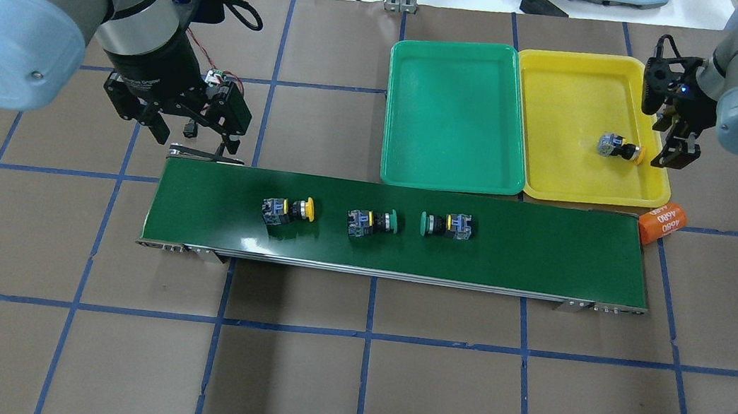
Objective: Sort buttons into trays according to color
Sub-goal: 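Move the right gripper to a green-capped button on the belt and grasp it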
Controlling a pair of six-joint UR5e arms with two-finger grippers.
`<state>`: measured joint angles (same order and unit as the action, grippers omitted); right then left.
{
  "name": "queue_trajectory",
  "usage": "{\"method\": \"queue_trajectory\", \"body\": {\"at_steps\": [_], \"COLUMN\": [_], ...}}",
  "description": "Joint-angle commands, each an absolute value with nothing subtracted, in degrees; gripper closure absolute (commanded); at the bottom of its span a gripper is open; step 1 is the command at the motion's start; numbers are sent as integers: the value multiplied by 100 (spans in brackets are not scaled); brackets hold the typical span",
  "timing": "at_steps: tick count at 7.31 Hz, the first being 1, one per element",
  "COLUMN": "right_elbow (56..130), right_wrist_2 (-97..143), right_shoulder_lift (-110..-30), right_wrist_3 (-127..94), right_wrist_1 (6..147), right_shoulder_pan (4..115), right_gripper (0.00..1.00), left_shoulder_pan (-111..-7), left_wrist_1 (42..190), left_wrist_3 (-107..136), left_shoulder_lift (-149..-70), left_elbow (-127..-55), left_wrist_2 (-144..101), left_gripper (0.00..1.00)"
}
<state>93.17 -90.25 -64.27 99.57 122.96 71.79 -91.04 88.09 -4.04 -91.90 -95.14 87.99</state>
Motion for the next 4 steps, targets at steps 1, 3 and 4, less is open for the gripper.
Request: {"method": "queue_trajectory", "body": {"at_steps": [1,3,4], "right_elbow": [9691,10963,11230], "right_wrist_2": [-8817,-8763,-8763], "right_shoulder_lift": [-6896,-7827,-8092], "right_wrist_3": [10237,10266,10205], "right_wrist_1": [12043,12146,12155], "right_shoulder_pan": [7198,7355,7644], "right_gripper": [0,0,0], "left_shoulder_pan": [-9105,-9062,-9062], "left_wrist_1": [8807,8807,8807], "left_wrist_3": [-404,-430,-431], "left_shoulder_lift": [-9202,-9185,-9176], "left_elbow": [-9501,-9492,-9492], "left_wrist_2": [8807,8772,8798], "left_gripper": [0,0,0]}}
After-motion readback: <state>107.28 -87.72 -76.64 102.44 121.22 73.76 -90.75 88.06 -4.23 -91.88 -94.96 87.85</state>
